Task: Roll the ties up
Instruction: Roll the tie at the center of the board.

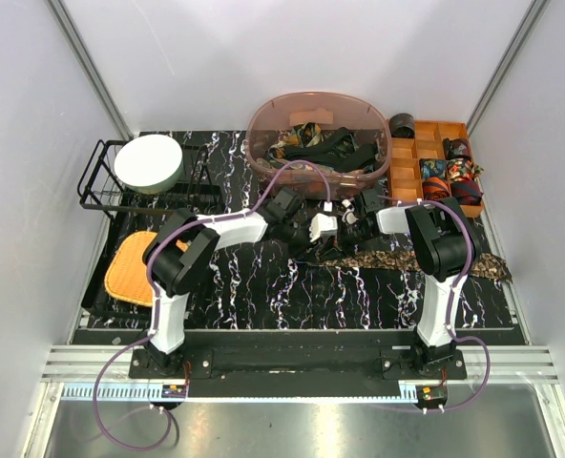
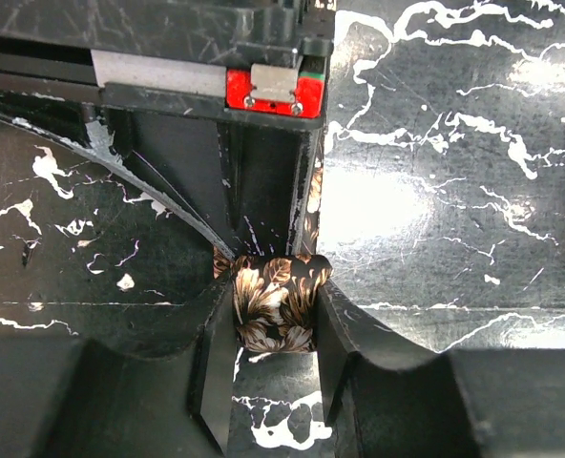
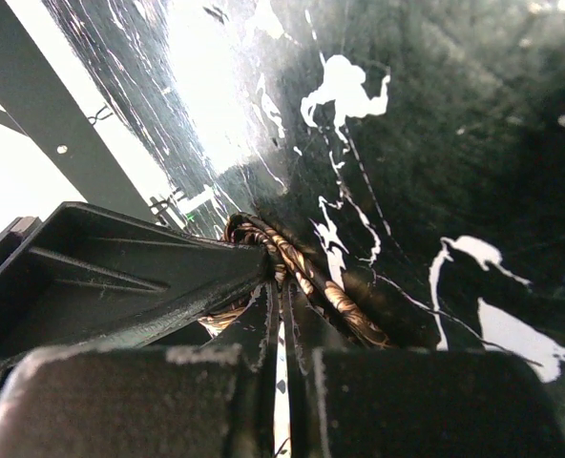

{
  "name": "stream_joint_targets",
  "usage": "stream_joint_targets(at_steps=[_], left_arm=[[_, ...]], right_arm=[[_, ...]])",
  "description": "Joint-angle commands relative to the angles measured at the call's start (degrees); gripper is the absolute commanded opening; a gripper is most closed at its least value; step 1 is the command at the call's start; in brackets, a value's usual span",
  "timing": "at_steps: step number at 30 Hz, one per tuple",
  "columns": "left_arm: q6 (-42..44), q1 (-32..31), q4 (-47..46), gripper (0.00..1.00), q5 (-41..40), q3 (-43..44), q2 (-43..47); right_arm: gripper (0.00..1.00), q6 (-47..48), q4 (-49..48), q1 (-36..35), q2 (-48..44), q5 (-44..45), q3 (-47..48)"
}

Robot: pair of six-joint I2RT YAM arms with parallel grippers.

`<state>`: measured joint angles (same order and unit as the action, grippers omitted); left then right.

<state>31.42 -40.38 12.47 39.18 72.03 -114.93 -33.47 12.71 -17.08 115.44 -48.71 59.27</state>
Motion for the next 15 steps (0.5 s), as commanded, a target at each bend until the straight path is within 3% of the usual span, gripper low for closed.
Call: stream_joint_targets(at_steps=[1,5,7,15], left_arm=[[3.47,-1.45,9.41,0.28,-10.87,-0.4,-5.21],[4.44,-2.07,12.14,0.26,-12.81,0.92,-6.44],[4.53,-2.86,13.28,0.24,-13.86,1.79,-7.58],[5.23,-4.44,19.61,0.18,-14.92,7.95,-11.97]], right_arm=[[0.0,0.69,-1.19,-0.23,-1.17,8.02,-1.52],[0.04,0.08,-0.93,-0.15,-1.18,6.35,-1.43],[0.11,-0.1,-0.67,0.12,-2.23,5.65,-1.43],[0.17,0.43,2.58,3.89,-7.51,1.43,-0.29]])
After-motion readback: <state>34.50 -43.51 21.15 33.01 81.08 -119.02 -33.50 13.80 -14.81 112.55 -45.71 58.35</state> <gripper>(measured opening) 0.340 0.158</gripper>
